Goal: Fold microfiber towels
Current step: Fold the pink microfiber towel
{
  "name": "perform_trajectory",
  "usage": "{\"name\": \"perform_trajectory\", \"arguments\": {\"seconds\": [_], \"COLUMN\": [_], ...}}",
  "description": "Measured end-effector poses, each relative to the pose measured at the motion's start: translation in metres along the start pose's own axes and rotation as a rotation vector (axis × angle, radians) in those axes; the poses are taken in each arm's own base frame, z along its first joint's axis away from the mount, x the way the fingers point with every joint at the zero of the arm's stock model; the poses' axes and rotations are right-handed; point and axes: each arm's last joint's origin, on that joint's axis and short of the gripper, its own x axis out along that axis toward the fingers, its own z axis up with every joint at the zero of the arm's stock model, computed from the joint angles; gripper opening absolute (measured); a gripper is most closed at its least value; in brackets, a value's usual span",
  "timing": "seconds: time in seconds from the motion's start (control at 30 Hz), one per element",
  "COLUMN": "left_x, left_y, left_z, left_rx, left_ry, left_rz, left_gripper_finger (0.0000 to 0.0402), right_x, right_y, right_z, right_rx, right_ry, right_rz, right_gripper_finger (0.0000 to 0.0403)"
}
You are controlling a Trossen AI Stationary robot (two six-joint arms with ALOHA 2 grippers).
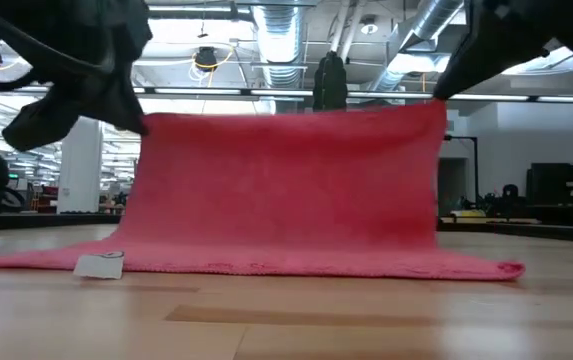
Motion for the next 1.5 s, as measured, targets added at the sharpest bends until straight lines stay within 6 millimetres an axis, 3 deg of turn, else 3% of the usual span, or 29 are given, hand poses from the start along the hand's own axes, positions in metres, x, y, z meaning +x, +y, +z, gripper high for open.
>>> {"name": "perform_trajectory", "arguments": {"seconds": [0.2, 0.43, 0.63, 0.93, 1.3, 1.5], "left_x": [0.006, 0.007, -0.005, -0.022, -0.027, -0.029], "left_y": [-0.004, -0.028, -0.039, -0.051, -0.055, -0.056], "left_z": [0.004, 0.001, 0.000, 0.005, 0.011, 0.011], "left_rx": [-0.110, -0.161, -0.196, -0.222, -0.201, -0.203], "left_ry": [0.016, -0.020, -0.033, -0.102, -0.146, -0.135], "left_rz": [-0.081, -0.268, -0.378, -0.533, -0.633, -0.689], "left_gripper_finger": [0.0004, 0.0004, 0.0004, 0.0004, 0.0006, 0.0031], "right_x": [-0.005, 0.003, 0.011, -0.006, -0.004, -0.007], "right_y": [0.007, 0.040, 0.074, 0.075, 0.089, 0.092], "right_z": [0.001, 0.001, -0.010, -0.015, -0.014, -0.015], "right_rx": [0.046, 0.068, 0.030, 0.067, 0.054, 0.053], "right_ry": [-0.014, -0.022, 0.018, -0.001, -0.008, 0.020], "right_rz": [0.046, 0.116, 0.166, 0.191, 0.263, 0.316], "right_gripper_finger": [0.0005, 0.0005, 0.0005, 0.0005, 0.0008, 0.0008]}}
